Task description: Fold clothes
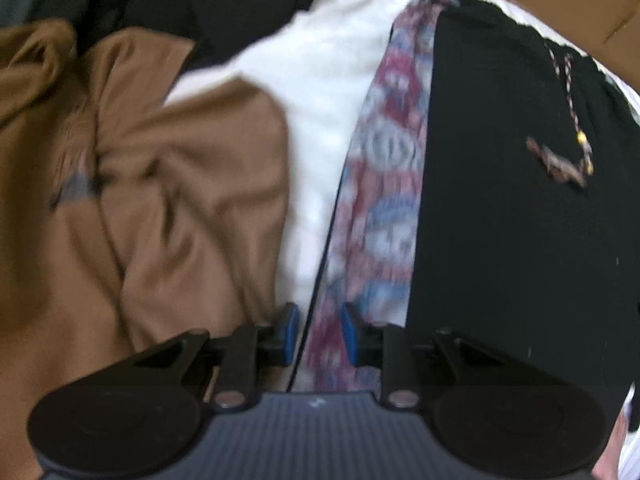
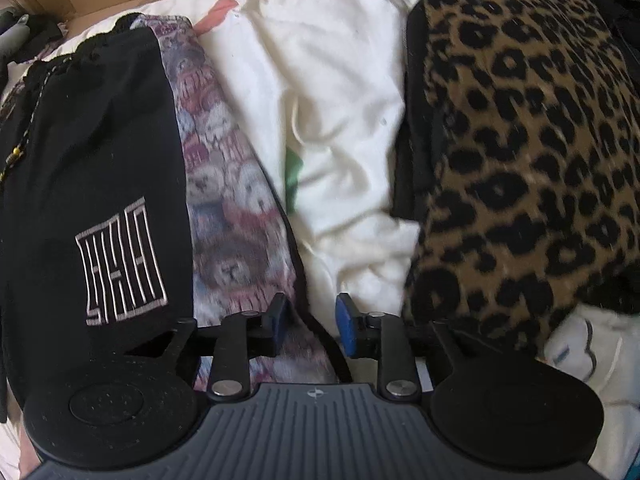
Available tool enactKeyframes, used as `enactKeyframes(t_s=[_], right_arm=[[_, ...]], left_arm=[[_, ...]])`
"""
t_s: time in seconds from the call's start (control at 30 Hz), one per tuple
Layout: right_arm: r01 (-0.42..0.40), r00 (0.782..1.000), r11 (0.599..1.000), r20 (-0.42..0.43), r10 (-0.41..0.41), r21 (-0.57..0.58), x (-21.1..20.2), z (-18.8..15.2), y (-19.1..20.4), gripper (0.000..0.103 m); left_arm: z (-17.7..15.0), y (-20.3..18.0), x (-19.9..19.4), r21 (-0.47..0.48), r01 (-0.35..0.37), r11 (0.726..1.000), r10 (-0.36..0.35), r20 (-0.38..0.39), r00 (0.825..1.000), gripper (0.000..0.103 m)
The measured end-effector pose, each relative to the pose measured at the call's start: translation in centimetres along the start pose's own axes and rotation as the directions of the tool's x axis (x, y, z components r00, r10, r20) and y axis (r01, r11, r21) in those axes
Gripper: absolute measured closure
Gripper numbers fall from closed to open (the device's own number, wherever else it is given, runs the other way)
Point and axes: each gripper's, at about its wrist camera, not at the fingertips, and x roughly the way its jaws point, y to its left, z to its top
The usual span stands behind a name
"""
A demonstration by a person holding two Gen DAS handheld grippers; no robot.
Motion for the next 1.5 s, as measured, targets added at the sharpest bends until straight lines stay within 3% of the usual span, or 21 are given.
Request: enactKeyframes(t_s=[0.37,0.47,0.53,0.6,0.67,0.77,1.07,1.2,1.3,1.5], right_arm=[[0.007,1.0,0.999,-0.031,-0.006,0.032,-1.2,-4.3,-1.2,0.067],[0.018,0.999,1.0,-0.03,-0.017,0.01,-1.5,-5.0,-0.9,0.068],[0.038,0.999,0.999,-0.033,-0.039,-0.02,-1.7,-5.6,-0.9,0.102],[0.03,0.999,1.0,-0.031,-0.03,-0.007,-2.0,-5.8,-1.1,0.102],[0.026,0.999,1.0,-0.033,-0.026,0.0,-2.3,-5.3,-2.6,0.102],[0.06,0.997,0.998,-0.048,-0.06,0.002,-2.2,-4.4,-3.6,0.103],[0.124,0.991,0.992,-0.057,-0.122,0.029,-4.9,-5.1,-2.6,0.092],[0.06,0.998,0.996,0.016,-0.061,0.061,-7.2,-6.4,-1.1,0.092],[0.01,0.997,0.999,0.07,-0.013,0.04,-8.6,-7.3,0.8,0.088],[-0.059,0.992,0.998,0.107,0.06,-0.014,-7.6,-8.5,5.5,0.087]], left_arm=[[-5.5,2.1,-1.0,-0.058,0.035,0.998,-0.037,-0.028,0.999,0.076],[-6.6,1.9,-1.2,-0.027,0.032,0.999,-0.033,-0.037,0.999,0.076],[-7.1,1.7,-1.4,-0.024,0.027,0.999,-0.028,-0.033,0.999,0.076],[-7.4,1.6,-1.6,-0.015,0.017,1.0,-0.018,-0.03,0.999,0.083],[-7.6,1.6,-1.6,0.001,-0.003,1.0,0.003,-0.032,0.999,0.097],[-7.8,1.8,-1.8,0.017,-0.027,0.999,0.028,-0.041,0.999,0.099],[-9.2,1.8,-4.4,-0.009,-0.068,0.998,0.067,-0.062,0.996,0.093],[-10.7,2.3,-6.8,-0.041,-0.078,0.996,0.077,-0.025,0.997,0.086],[-11.8,0.6,-8.3,-0.059,-0.077,0.995,0.077,0.003,0.997,0.08],[-12.6,0.2,-9.0,-0.101,-0.066,0.993,0.07,0.039,0.997,0.079]])
